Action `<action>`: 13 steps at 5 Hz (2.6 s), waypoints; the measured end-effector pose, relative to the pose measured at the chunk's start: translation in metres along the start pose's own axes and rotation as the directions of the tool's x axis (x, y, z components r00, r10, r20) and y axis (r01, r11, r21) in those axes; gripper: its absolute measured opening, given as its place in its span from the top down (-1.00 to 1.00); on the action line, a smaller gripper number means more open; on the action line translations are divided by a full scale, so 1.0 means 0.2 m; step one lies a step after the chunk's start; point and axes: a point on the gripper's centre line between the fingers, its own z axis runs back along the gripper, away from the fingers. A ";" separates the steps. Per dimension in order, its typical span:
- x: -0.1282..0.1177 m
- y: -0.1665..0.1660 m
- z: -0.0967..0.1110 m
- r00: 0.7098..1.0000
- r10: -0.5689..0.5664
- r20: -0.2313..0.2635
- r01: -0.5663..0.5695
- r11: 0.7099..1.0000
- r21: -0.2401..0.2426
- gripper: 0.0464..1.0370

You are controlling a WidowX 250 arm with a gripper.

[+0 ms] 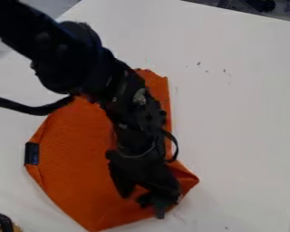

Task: Fold the cloth from bottom right to top left

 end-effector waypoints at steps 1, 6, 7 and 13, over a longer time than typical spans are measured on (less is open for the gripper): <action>0.00 0.01 0.00 1.000 -0.009 -0.010 0.009 1.000 0.006 -0.25; 0.21 0.25 0.32 0.987 -0.106 -0.125 0.126 0.978 0.165 0.97; 0.28 0.49 0.31 0.971 -0.214 -0.108 0.228 0.964 0.138 0.97; 0.35 0.71 0.14 0.982 -0.188 -0.032 0.190 0.980 0.063 -0.57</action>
